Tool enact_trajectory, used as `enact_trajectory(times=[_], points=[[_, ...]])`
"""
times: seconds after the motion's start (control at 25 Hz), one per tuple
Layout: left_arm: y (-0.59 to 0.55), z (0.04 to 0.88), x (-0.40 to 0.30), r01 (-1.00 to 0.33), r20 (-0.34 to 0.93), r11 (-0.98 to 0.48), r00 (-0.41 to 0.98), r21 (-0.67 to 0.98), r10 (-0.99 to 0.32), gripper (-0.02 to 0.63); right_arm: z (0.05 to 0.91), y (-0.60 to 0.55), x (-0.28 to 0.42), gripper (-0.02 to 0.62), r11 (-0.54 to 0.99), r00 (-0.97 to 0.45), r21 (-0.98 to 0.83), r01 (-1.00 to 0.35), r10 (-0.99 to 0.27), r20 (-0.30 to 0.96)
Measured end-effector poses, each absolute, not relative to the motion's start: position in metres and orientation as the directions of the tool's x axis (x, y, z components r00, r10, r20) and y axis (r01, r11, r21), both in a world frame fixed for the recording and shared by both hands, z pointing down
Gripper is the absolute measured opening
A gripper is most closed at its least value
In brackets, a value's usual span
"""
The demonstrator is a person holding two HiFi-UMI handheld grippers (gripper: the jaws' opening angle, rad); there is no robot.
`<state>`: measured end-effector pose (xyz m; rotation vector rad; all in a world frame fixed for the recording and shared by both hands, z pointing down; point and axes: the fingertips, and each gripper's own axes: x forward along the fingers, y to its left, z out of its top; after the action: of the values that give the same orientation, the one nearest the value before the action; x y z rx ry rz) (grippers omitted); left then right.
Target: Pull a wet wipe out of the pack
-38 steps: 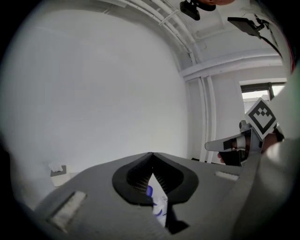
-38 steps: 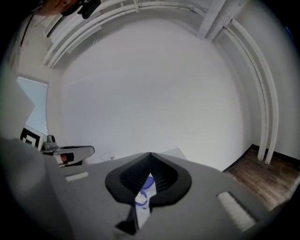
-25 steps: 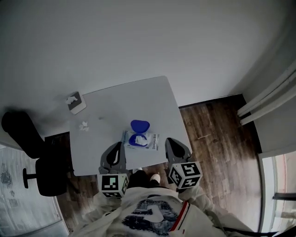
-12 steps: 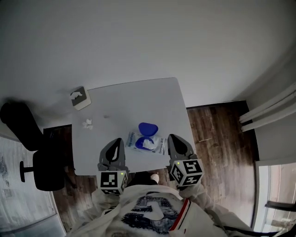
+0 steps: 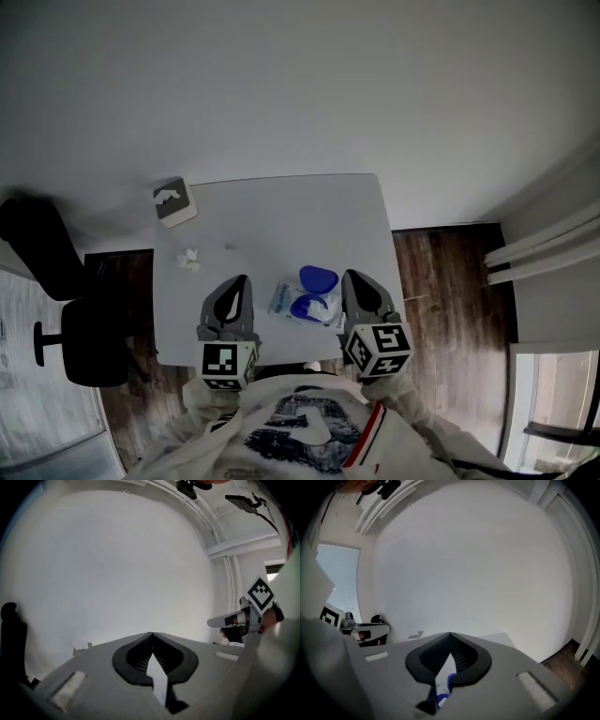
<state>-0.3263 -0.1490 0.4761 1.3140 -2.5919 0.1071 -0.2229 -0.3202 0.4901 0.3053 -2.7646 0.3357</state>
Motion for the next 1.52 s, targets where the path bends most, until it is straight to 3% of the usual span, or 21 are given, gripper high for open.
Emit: enact_trajectory(times=[0.68,1.52], points=[[-0.167,0.491,-0.351,-0.841,0.263,0.533,-0.497,0.089,-0.827,0.005,0.494,-0.332,-0.241,0.006,0.943,-0.896,-0.160,-0.293,-0.212,0.390],[-0.212,0.506,-0.298,-0.787,0.369,0.617,-0.566,0.024,-0.737,0.005,0.521,-0.381,-0.227,0.006,0.968,-0.914,-0.215,-0.128,-0.031,0.405]])
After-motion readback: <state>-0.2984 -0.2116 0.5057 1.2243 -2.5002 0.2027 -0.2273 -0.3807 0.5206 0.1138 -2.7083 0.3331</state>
